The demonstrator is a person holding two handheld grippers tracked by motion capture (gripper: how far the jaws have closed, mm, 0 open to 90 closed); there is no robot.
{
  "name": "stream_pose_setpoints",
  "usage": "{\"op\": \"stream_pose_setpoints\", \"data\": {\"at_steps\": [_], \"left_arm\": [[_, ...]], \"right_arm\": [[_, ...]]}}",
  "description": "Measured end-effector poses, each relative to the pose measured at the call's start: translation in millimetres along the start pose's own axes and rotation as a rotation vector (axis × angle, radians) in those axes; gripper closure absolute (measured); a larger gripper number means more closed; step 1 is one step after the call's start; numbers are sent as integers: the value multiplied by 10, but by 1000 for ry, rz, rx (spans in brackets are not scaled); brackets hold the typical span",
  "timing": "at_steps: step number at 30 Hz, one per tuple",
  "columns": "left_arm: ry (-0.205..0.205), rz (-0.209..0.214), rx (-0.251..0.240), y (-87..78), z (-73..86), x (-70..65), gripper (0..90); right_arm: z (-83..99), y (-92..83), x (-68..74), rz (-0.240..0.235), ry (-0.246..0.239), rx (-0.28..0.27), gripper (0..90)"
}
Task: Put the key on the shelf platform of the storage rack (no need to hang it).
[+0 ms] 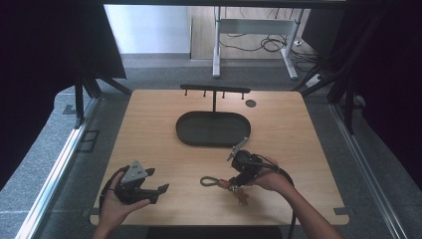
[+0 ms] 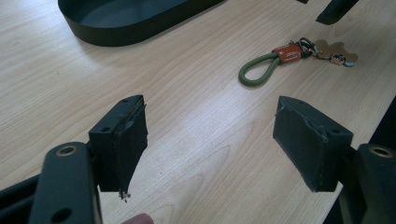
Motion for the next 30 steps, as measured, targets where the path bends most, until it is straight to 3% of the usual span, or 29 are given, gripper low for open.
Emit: {"op": "stream_pose_setpoints", "data": {"at_steps": [16, 30], "left_arm": [[3, 5, 3, 13, 7, 0, 263], [4, 4, -2, 13, 7, 6, 264]], "right_arm": [[-62, 252, 158, -35, -61, 59, 475], [-83, 446, 250, -27, -102, 109, 538]]}}
Point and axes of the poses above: each handheld gripper's, and its own axes: y roughly forward along the jaws, z roughly out of its underside, x roughly to its left, the point moved 8 cm from there along y, roughly forward along the jaws, and after that the axes turned 6 degrees about z, right-handed, at the moved point
